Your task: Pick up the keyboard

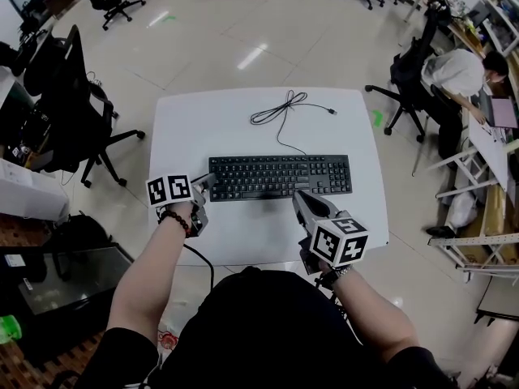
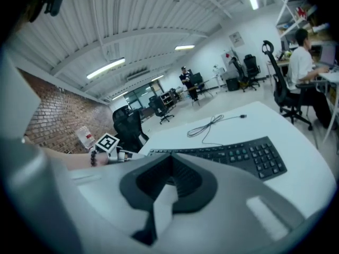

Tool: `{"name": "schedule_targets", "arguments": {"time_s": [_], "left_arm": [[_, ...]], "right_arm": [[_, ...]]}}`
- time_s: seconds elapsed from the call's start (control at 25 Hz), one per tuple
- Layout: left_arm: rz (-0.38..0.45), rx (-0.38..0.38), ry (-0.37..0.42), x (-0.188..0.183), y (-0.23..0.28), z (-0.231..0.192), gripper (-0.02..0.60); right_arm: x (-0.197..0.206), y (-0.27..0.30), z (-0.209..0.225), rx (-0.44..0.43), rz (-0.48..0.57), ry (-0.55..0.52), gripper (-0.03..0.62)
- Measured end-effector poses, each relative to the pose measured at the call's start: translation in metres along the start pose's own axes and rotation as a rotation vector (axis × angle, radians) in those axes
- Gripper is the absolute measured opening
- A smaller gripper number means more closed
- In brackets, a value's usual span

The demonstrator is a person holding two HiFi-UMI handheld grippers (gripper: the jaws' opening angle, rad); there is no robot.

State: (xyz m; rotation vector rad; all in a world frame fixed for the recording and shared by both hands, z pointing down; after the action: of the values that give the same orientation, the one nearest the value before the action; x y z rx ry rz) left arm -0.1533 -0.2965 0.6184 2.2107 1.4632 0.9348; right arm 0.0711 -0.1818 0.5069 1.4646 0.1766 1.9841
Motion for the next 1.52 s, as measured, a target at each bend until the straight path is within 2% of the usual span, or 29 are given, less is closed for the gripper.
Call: {"name": "schedule_targets", "arguments": {"time_s": [0.28, 0.44, 0.8, 0.96, 1.12, 1.32, 1.36, 1.52], "left_arm": [[0.014, 0.014, 0.023, -0.010, -0.015, 0.026, 0.071], [0.017, 0.012, 0.031, -0.012, -0.018, 0.037, 0.069], [0.015, -0.005, 0.035, -0.012, -0.021, 0.044, 0.069], [0.014, -0.011, 0.028, -0.009, -0.023, 0.047, 0.069], [0.010, -0.011, 0.024, -0.008, -0.025, 0.048, 0.067], [0.004, -0.015, 0.015, -0.007, -0.025, 0.050, 0.067], [0.004, -0.015, 0.015, -0.007, -0.025, 0.051, 0.066], [-0.005, -0.018, 0.020, -0.006, -0.025, 0.052, 0.066]], "right_arm": [[0.024, 0.004, 0.007, -0.032, -0.047, 0.125, 0.015], [0.036, 0.007, 0.014, -0.044, -0.069, 0.202, 0.063], [0.071, 0.019, 0.032, -0.073, -0.085, 0.485, 0.137], [0.083, 0.027, 0.045, -0.103, -0.038, 0.665, 0.208], [0.089, 0.038, 0.066, -0.108, 0.046, 0.809, 0.243], [0.084, 0.057, 0.088, -0.139, 0.155, 0.911, 0.245], [0.083, 0.061, 0.092, -0.148, 0.175, 0.924, 0.262], [0.081, 0.074, 0.104, -0.164, 0.242, 0.968, 0.260]]}}
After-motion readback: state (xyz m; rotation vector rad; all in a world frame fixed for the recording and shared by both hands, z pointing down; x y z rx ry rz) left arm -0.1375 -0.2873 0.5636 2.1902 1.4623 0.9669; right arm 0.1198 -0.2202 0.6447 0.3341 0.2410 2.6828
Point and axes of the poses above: the fingertips, and each gripper's own axes: y forward along the fingers, z to its right, x out of its underside, the point moved 2 cm from there along -y, backward along the fingers, and after that the axes turned 6 degrees about -y, right-handed, at the moved point
